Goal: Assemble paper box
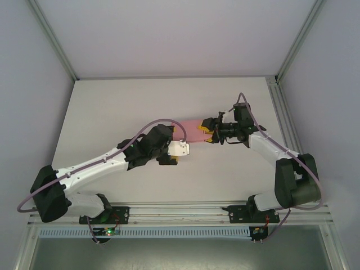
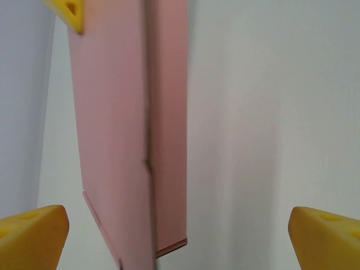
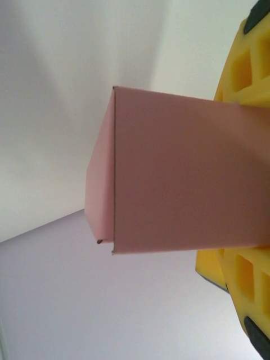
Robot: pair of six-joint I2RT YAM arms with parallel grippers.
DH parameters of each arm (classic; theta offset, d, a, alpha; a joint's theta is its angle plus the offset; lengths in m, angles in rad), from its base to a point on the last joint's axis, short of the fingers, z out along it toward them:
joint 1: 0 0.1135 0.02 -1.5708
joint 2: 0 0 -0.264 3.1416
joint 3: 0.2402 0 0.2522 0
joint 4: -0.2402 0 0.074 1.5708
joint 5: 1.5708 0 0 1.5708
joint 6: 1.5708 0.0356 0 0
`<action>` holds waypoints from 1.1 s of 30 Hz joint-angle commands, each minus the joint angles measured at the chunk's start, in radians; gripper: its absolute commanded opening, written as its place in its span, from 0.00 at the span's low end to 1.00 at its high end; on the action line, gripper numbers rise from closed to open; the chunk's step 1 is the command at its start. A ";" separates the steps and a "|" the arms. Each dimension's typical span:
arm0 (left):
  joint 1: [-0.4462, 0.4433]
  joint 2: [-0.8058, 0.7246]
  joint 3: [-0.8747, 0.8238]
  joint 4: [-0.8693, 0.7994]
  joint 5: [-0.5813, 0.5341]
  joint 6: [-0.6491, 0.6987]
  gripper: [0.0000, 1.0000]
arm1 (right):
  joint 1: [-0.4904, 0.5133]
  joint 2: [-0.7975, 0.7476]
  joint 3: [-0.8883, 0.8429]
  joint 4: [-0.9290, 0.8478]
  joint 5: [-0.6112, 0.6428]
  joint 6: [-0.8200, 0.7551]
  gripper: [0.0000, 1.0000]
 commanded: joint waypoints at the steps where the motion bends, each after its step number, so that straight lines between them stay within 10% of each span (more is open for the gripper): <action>1: -0.004 0.028 0.009 0.068 -0.089 0.074 1.00 | -0.005 -0.024 0.004 0.027 -0.070 0.113 0.41; 15: 0.012 0.057 0.010 0.200 -0.038 0.047 0.70 | -0.004 -0.066 -0.044 0.012 -0.080 0.109 0.43; 20: 0.012 0.079 0.031 0.221 -0.038 0.034 0.43 | 0.004 -0.071 -0.051 0.006 -0.086 0.099 0.45; 25: 0.016 0.116 0.062 0.195 -0.049 0.042 0.36 | 0.004 -0.095 -0.039 -0.042 -0.065 0.037 0.60; 28: 0.041 0.128 0.077 0.150 -0.011 0.014 0.36 | -0.007 -0.113 -0.003 -0.158 -0.016 -0.086 0.98; 33: 0.106 0.134 0.129 -0.050 0.145 -0.037 0.34 | -0.076 -0.212 0.107 -0.412 0.277 -0.427 0.98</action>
